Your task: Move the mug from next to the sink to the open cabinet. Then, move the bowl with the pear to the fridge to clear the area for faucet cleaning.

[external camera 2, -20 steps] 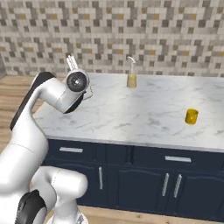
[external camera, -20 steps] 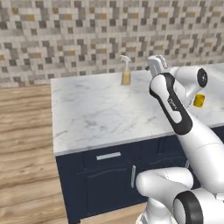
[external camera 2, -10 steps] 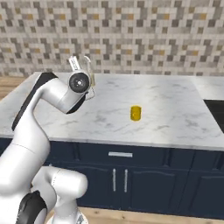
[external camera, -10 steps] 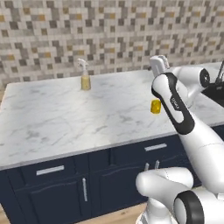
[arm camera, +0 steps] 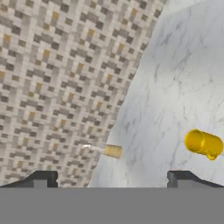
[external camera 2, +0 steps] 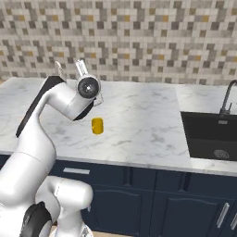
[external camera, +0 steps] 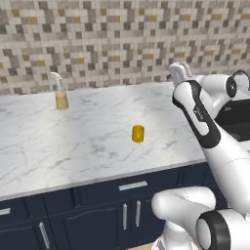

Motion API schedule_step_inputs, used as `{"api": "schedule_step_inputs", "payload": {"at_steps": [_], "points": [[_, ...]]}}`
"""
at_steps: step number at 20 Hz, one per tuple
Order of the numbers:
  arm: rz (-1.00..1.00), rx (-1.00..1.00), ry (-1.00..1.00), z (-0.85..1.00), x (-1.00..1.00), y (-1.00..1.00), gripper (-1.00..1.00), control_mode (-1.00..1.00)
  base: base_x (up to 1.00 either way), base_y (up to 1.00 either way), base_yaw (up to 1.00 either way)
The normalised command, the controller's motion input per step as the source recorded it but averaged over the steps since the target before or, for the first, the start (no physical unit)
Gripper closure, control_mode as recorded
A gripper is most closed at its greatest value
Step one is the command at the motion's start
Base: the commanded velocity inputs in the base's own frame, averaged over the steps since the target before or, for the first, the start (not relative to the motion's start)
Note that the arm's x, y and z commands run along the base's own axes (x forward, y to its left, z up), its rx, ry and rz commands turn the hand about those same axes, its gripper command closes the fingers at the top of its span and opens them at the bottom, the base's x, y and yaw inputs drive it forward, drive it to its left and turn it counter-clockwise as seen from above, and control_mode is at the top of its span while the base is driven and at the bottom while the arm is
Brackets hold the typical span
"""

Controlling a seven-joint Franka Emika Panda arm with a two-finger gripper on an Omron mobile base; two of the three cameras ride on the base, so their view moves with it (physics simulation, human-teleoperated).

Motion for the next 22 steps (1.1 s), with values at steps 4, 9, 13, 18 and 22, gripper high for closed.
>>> {"api": "schedule_step_inputs", "payload": {"at_steps": [4,9,13,18,22], "points": [[0.25,-0.34,0.22,-0.32,0.00,0.29,-1.00,-1.00,0.00,0.00,0.00],[0.23,-0.79,0.41,-0.65,0.00,0.97,-1.00,-1.00,0.00,0.00,0.00],[0.17,-0.74,0.15,-0.84,-0.24,0.64,-1.00,-1.00,0.00,0.00,0.00],[0.05,-0.17,0.05,-0.65,0.13,-0.10,-1.00,-1.00,0.00,0.00,0.00],[-0.04,0.03,0.03,-0.23,0.63,0.00,-1.00,-1.00,0.00,0.00,0.00]]}}
